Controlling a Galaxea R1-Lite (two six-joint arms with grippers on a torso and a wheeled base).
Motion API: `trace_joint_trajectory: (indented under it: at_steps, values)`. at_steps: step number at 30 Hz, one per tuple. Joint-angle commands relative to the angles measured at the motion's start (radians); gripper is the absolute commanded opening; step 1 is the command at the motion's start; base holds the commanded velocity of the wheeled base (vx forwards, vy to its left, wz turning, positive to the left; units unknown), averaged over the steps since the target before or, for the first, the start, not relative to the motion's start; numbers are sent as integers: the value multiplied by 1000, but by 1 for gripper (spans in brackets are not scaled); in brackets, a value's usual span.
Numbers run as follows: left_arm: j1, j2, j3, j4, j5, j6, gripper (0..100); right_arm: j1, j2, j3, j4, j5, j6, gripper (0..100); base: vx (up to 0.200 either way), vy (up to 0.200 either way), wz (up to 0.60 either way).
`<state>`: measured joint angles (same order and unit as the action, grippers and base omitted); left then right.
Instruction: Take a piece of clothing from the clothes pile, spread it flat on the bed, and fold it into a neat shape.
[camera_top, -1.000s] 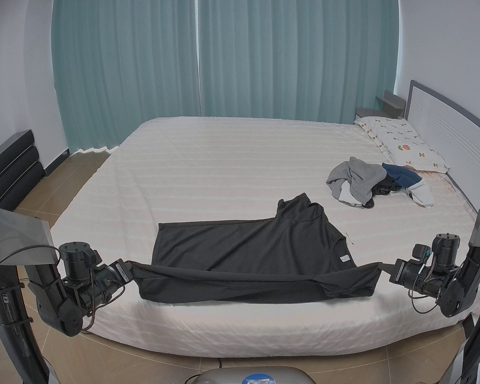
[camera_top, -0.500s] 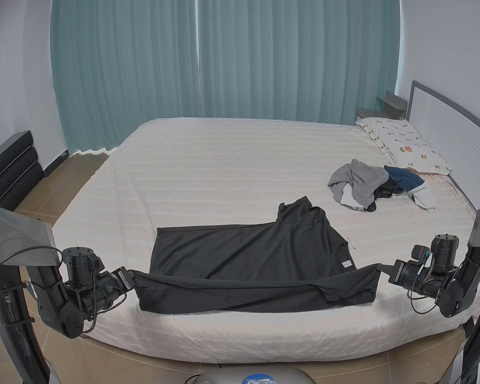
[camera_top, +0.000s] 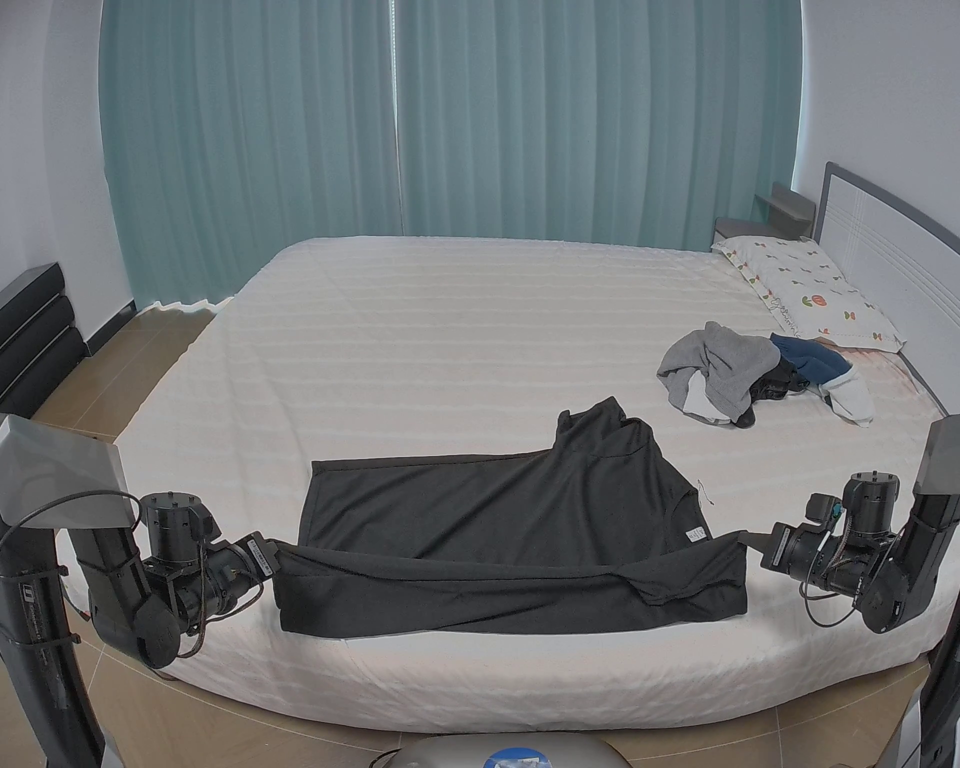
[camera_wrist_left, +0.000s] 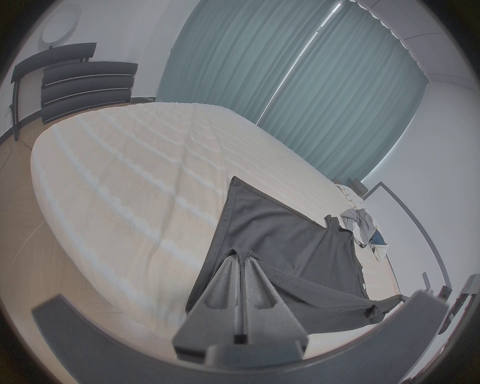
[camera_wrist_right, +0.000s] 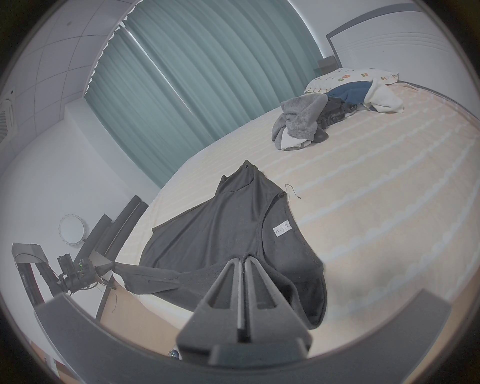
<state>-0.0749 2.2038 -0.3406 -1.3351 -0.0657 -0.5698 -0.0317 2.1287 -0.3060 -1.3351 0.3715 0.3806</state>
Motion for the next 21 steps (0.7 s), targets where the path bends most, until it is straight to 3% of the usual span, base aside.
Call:
trace_joint_trajectory:
  at_steps: [1,9,10,17,21]
  values:
    - [1,20,-35,-3,3,-7,0,4,60,-41,-6,-3,1,0,0,0,0]
    - [1,66,-61,-6,15,-15,0,9,109,-101,-6,-36,18,0,0,0,0]
    - [15,76,-83,-7,34,-28,0,7,122,-153,-6,-86,23,0,0,0,0]
    - [15,2,-41,1,37,-35,0,-5,79,-114,-13,-78,84,0,0,0,0]
    - [7,-59,15,7,32,-18,0,-14,51,-13,-62,-39,81,0,0,0,0]
